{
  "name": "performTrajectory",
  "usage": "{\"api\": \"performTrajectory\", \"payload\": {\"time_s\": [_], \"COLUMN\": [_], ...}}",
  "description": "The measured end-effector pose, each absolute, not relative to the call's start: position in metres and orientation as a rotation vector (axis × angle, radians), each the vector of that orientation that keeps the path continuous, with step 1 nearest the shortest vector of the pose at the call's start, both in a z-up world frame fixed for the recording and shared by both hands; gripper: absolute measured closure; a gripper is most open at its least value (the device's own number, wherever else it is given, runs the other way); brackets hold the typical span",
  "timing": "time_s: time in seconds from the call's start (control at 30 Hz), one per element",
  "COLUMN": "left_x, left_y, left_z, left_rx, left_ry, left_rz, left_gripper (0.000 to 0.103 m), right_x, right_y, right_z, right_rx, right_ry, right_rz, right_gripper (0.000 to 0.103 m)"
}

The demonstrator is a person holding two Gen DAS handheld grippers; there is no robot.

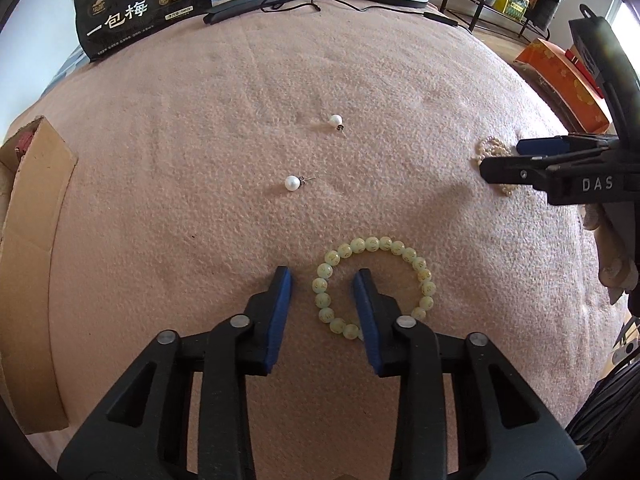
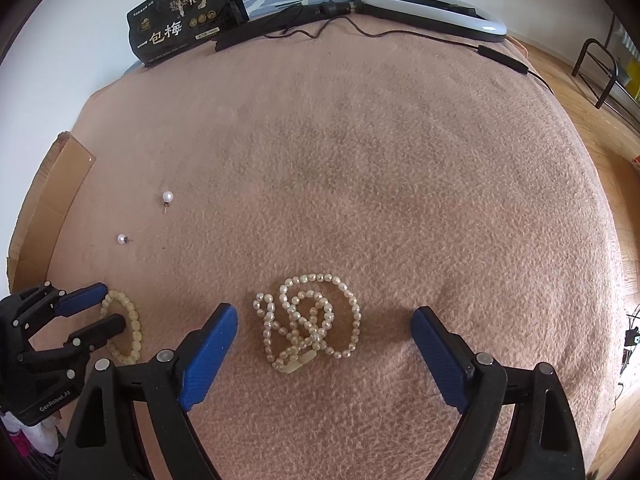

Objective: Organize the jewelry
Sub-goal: 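Close the left tool on the jade bracelet while the right tool grasps the pearl necklace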

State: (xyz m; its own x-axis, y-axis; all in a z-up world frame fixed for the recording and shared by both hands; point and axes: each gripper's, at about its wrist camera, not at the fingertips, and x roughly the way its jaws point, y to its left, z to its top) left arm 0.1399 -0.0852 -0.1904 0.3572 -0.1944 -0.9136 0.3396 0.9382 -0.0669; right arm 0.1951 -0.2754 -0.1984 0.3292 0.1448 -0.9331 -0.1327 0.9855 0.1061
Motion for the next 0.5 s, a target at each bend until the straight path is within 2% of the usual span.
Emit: {"api": "performTrajectory", "payload": {"time_s": [0.13, 0.23, 0.33, 0.4, 0.43, 0.5], "left_x": [0.143, 0.142, 0.142, 0.143, 0.143, 0.142], "left_y": [-0.085, -0.086, -0.087, -0.085, -0.085, -0.085], "left_z": [-0.190, -0.189, -0.189, -0.188, -0.187, -0.185], "left_rx": [0.137, 0.144, 0.141, 0.124, 0.117, 0.106], "left_ry": [1.155, 1.151, 1.150, 1.152, 1.153, 1.152], "left_rz": [-0.350, -0.354, -0.357, -0.361, -0.362, -0.366], "left_gripper": [0.087, 0.095, 0.095, 0.096, 0.097, 0.097], "right_x": [0.196, 0.194, 0.191, 0.190, 0.190, 0.189], "right_y": [-0.268, -0.264, -0.264, -0.265, -0.265, -0.265], "right_z": [-0.202, -0.200, -0.197, -0.195, -0.195, -0.195], "right_rx": [-0.069, -0.119, -0.127, -0.130, -0.127, -0.124], "right_ry": [1.232, 1.227, 1.223, 1.221, 1.222, 1.223], "right_rz": [0.162, 0.163, 0.173, 0.174, 0.177, 0.180], "right_gripper": [0.014, 0.026, 0.049, 0.068, 0.071, 0.083]}}
